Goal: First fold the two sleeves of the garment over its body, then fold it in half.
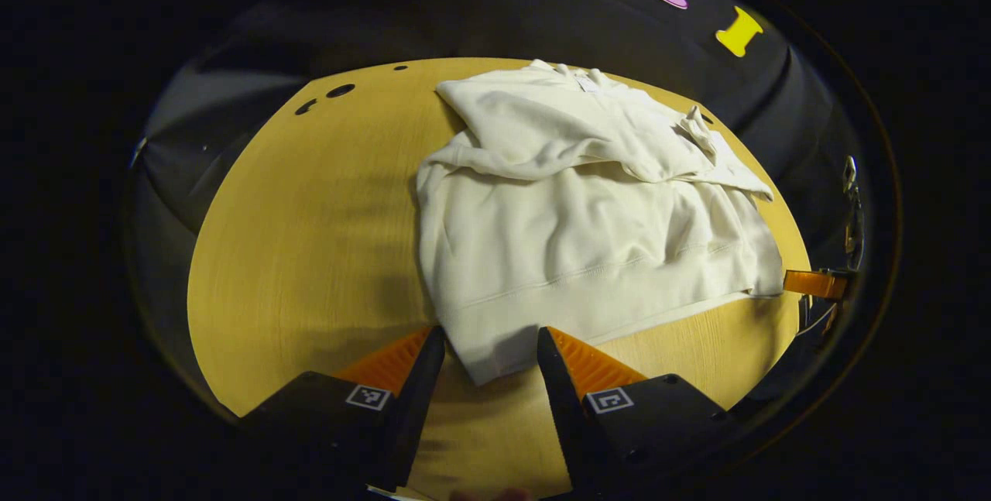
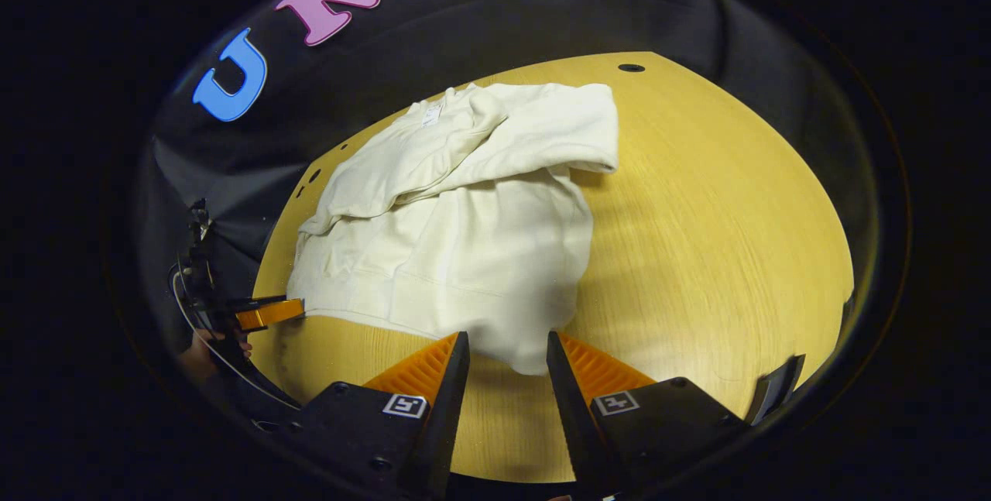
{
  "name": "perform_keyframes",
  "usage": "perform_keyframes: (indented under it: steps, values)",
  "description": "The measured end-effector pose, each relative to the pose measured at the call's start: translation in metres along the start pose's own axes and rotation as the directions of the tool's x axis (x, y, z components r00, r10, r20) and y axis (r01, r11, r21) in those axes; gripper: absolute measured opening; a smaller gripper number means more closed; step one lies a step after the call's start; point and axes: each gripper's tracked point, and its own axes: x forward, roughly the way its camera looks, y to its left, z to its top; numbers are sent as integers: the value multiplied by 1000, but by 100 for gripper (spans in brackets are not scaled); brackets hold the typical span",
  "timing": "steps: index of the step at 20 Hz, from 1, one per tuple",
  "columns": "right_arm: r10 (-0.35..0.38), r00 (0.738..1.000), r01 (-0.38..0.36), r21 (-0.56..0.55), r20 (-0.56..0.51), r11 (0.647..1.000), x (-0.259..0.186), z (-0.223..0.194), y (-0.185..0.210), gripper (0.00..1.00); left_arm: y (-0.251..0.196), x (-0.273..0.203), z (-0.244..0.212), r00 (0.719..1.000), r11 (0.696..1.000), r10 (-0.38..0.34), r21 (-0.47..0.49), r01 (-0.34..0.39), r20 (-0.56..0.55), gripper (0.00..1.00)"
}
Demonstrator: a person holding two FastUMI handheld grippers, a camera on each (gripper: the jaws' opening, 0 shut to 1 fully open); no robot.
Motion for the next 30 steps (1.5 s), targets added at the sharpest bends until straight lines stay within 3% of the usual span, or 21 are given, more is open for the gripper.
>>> perform_keyframes:
  steps: [1, 2, 4, 7, 8, 11, 12, 13, 14, 15, 16, 17, 18, 19, 21, 25, 30]
  values:
    - [-2, 1000, 2, 4, -16, 1000, 6, -2, 1, 63, -1, 1, 1, 1000, 1000, 11, 11, -11, -8, 84]
    - [1, 1000, 0, 13, -25, 1000, 11, -4, 3, 63, -1, 2, 0, 1000, 1000, 17, 16, -17, -19, 78]
    - [-11, 1000, 12, 36, -25, 999, 15, -1, 2, 63, -3, 2, 2, 999, 1000, 18, 3, -18, -26, 77]
    - [-44, 999, 43, 82, 12, 996, 8, 6, -11, 63, -1, 1, 3, 999, 998, 13, -54, -15, -30, 68]
    - [-59, 998, 59, 101, -5, 993, 5, 0, -19, 63, 0, 1, 3, 999, 997, 14, -74, -16, -30, 71]
    - [-48, 999, 48, 169, -5, 984, 10, 2, -26, 63, 2, 3, 4, 999, 995, 23, -93, -25, -31, 58]
    - [-36, 999, 37, 186, -8, 982, 15, 5, -24, 60, 0, 3, 3, 999, 995, 19, -94, -22, -30, 64]
    - [-13, 1000, 15, 204, -10, 979, 19, 8, -16, 60, -2, 3, 5, 1000, 995, 13, -98, -15, -26, 52]
    - [19, 1000, -15, 220, -16, 975, 25, 10, -6, 59, -5, 5, 6, 1000, 994, 7, -105, -9, -21, 49]
    - [61, 998, -53, 234, -26, 971, 30, 11, 7, 48, -9, 6, 8, 1000, 993, -10, -117, 8, -10, 38]
    - [81, 996, -70, 237, -38, 969, 36, 8, 15, 59, -17, 8, 11, 999, 989, -44, -139, 44, 5, 31]
    - [83, 995, -69, 235, -50, 970, 41, 5, 17, 31, -27, 9, 13, 995, 979, -97, -179, 98, 10, 20]
    - [95, 995, -83, 245, -34, 966, 44, 7, 21, 15, -29, 9, 14, 993, 966, -119, -228, 121, 20, 17]
    - [96, 995, -85, 239, -36, 967, 47, 8, 21, 16, -29, 10, 17, 992, 955, -125, -267, 129, 33, 7]
    - [94, 995, -85, 225, -28, 971, 43, 5, 19, 8, -29, 10, 18, 990, 941, -130, -307, 141, 54, 6]
    - [122, 990, -136, 231, 73, 963, 20, 29, 17, 8, -22, 4, 22, 993, 946, -90, -304, 111, 82, 6]
    - [142, 977, -174, 212, 159, 962, 0, 60, 23, 7, -18, -12, 36, 986, 938, -87, -321, 128, 139, 6]
